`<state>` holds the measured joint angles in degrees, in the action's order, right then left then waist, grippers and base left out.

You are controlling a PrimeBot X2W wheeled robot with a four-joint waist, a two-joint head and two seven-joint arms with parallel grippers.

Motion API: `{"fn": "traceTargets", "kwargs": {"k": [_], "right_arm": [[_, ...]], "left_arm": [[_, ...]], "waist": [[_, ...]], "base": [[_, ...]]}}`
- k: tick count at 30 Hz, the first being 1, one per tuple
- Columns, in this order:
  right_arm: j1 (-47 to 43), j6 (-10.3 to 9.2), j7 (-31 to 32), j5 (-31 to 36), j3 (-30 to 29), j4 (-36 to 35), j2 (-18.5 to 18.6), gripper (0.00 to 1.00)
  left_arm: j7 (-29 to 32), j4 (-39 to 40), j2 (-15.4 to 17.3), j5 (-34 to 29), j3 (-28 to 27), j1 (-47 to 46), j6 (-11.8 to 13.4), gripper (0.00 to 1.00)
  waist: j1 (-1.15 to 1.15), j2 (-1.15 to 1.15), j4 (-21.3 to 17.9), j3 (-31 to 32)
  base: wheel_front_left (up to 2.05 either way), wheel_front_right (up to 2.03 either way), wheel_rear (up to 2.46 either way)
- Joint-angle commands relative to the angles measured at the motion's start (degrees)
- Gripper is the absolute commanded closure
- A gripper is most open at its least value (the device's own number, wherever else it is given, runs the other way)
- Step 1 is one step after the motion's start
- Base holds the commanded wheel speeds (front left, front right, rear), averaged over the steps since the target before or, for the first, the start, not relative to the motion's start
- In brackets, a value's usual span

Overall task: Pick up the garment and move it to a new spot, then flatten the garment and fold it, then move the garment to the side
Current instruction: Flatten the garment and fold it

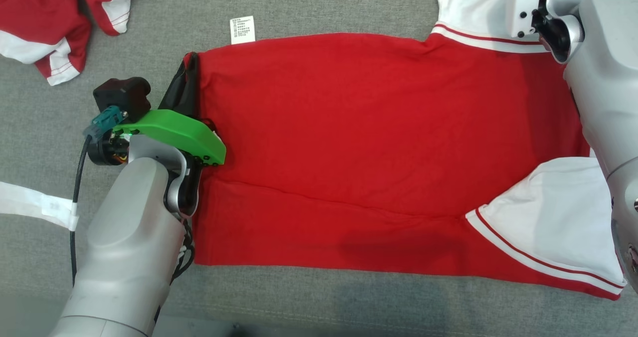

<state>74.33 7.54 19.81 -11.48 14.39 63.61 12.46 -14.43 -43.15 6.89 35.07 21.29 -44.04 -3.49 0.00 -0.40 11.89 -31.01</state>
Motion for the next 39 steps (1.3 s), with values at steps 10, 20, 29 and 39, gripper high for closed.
{"fn": "traceTargets", "kwargs": {"k": [10, 20, 29, 39], "right_arm": [[-8.2, -0.1, -7.6, -13.5, 4.5, -7.9, 1.6, 1.0], [-21.3, -0.1, -11.9, -26.2, 10.6, -24.1, 8.6, 1.0], [-38.2, -0.1, -15.1, -31.2, 10.8, -39.1, 11.8, 1.0], [-52.9, -0.1, -15.2, -28.5, 5.0, -48.9, 9.3, 1.0]], "left_arm": [[-0.3, -0.1, 4.0, 0.9, -1.7, 3.3, 0.0, 1.0], [1.0, 1.9, 7.3, 2.1, -2.5, 8.1, 0.5, 1.0], [1.1, 10.4, 10.5, 2.5, -2.6, 17.7, 1.6, 1.0], [1.0, 22.8, 11.0, 5.2, -4.8, 31.7, 6.2, 1.0]], "waist": [[0.0, 0.4, -6.5, 7.3], [0.0, 0.4, -10.7, 13.2], [0.0, 0.4, -13.1, 17.4], [0.0, 0.4, -14.1, 18.4]], "base": [[0.0, 0.0, 0.0], [0.0, 0.0, 0.0], [0.0, 0.0, 0.0], [0.0, 0.0, 0.0]]}}
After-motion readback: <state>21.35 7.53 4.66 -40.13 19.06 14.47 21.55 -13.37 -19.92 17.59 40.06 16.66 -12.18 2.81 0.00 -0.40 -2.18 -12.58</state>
